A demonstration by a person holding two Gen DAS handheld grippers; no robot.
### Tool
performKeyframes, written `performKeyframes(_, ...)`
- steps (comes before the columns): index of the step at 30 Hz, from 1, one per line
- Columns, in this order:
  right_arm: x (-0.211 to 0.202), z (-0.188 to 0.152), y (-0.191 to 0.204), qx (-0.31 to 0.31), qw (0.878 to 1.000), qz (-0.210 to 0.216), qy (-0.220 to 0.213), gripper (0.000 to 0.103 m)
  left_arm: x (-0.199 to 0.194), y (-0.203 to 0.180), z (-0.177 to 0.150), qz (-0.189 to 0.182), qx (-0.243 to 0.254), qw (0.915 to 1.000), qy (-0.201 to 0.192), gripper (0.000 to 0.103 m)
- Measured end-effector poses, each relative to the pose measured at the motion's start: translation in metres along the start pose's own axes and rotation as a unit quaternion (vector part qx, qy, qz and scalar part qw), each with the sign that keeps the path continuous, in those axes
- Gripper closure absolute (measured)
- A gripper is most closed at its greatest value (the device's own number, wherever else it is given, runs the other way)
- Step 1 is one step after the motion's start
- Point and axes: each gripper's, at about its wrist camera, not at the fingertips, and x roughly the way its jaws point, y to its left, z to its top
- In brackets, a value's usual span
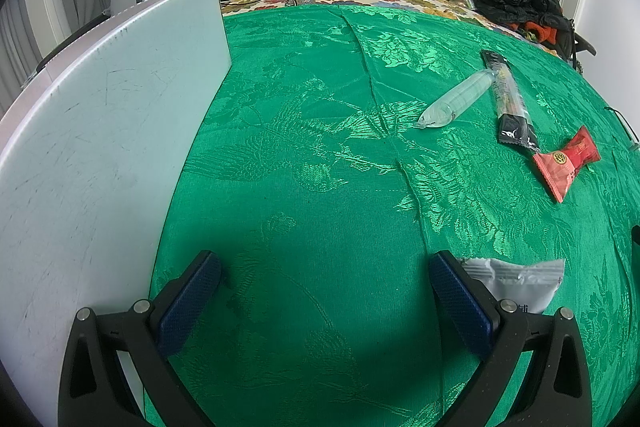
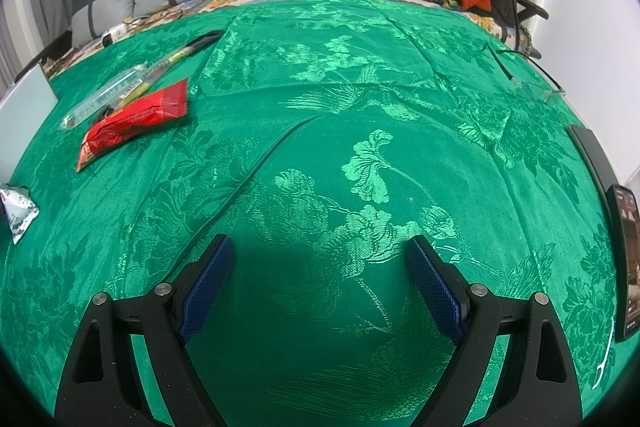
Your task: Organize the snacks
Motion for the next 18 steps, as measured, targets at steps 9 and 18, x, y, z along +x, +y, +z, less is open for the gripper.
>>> performKeyframes(9, 0.0002, 0.0, 0.0001, 0.0, 1.0, 0.0, 0.0, 0.012, 0.0001, -0.0006, 0.0, 0.0, 0.0, 1.0, 0.0, 0.0)
performKeyframes(18, 0.0005, -0.0001, 0.0008, 0.0, 1.0, 0.0, 0.0, 0.012, -0.0001, -0.0029, -0.0002, -0.003, 0.008, 1.0, 0.0, 0.0)
